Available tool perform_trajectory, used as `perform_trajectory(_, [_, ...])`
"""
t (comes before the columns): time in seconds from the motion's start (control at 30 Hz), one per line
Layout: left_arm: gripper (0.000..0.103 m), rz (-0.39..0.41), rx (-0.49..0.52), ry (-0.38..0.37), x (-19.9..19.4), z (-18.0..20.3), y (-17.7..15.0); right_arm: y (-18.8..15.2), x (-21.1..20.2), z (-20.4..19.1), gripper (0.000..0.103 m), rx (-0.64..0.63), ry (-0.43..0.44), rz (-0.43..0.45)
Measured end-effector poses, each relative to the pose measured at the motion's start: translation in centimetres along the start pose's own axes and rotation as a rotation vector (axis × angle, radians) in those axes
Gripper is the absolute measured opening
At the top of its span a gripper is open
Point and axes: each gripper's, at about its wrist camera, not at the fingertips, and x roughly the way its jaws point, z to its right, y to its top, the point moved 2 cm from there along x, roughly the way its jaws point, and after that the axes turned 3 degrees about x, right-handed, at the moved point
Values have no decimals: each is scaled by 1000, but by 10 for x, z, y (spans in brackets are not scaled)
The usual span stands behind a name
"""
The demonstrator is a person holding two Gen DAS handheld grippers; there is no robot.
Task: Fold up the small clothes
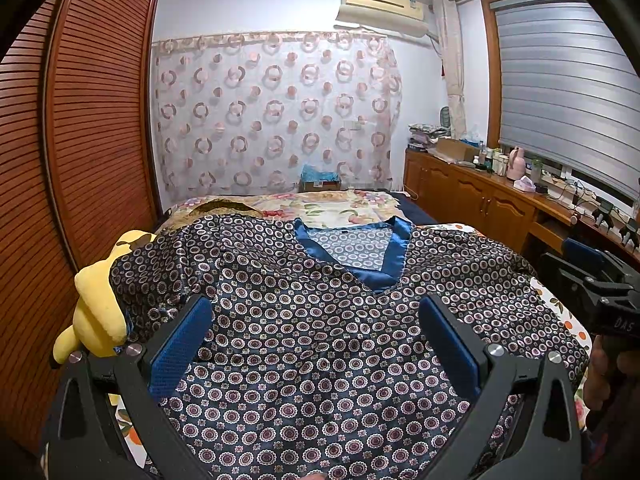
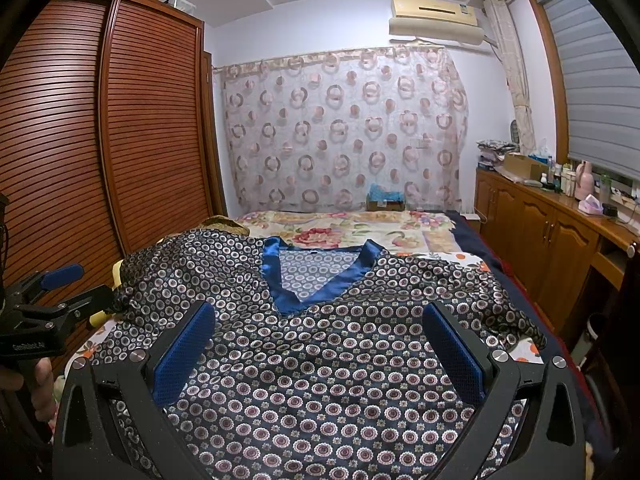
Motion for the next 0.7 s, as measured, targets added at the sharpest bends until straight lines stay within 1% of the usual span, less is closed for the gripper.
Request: perform_trajectory(0.7, [103, 2, 2, -1, -1, 0, 0, 1, -1, -1, 103, 3, 2, 0])
